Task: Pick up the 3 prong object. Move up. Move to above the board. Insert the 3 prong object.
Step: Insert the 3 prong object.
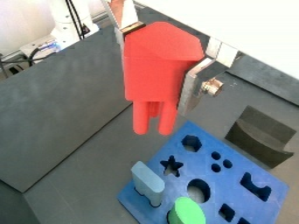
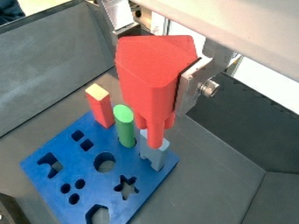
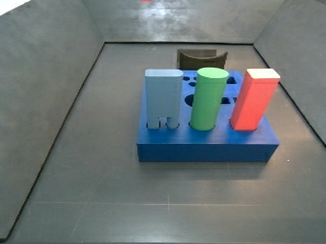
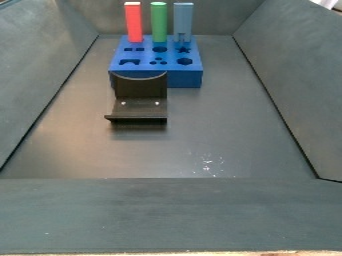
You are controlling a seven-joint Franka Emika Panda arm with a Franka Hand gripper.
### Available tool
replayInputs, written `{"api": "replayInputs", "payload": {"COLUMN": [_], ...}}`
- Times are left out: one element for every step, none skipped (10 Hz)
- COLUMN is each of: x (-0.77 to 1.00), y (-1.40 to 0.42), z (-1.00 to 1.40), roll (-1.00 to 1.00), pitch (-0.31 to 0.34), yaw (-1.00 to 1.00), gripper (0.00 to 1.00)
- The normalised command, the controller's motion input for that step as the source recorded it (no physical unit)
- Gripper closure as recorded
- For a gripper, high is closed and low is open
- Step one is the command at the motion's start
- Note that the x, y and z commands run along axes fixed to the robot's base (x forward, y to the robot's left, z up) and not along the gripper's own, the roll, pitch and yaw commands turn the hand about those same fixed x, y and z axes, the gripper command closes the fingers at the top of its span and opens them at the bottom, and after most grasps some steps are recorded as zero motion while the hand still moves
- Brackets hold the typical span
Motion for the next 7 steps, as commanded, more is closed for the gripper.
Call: {"api": "replayInputs", "payload": {"x": [0.19, 0.29, 0.27, 0.15, 0.11, 0.13, 0.07], "y": [0.00, 0.05, 0.14, 0.09, 0.07, 0.06, 0.03], "z": [-0.14, -0.22, -0.14, -0.09, -0.03, -0.01, -0.01], "roll": [0.00, 0.00, 0.00, -0.06, -0.10, -0.10, -0.03], "pitch": [0.000, 0.000, 0.000, 0.000, 0.000, 0.000, -0.003], "yaw": [0.20, 0.27, 0.34, 0.39, 0.43, 0.43, 0.51], "gripper": [1.00, 1.00, 1.00, 1.00, 1.00, 1.00, 1.00]}}
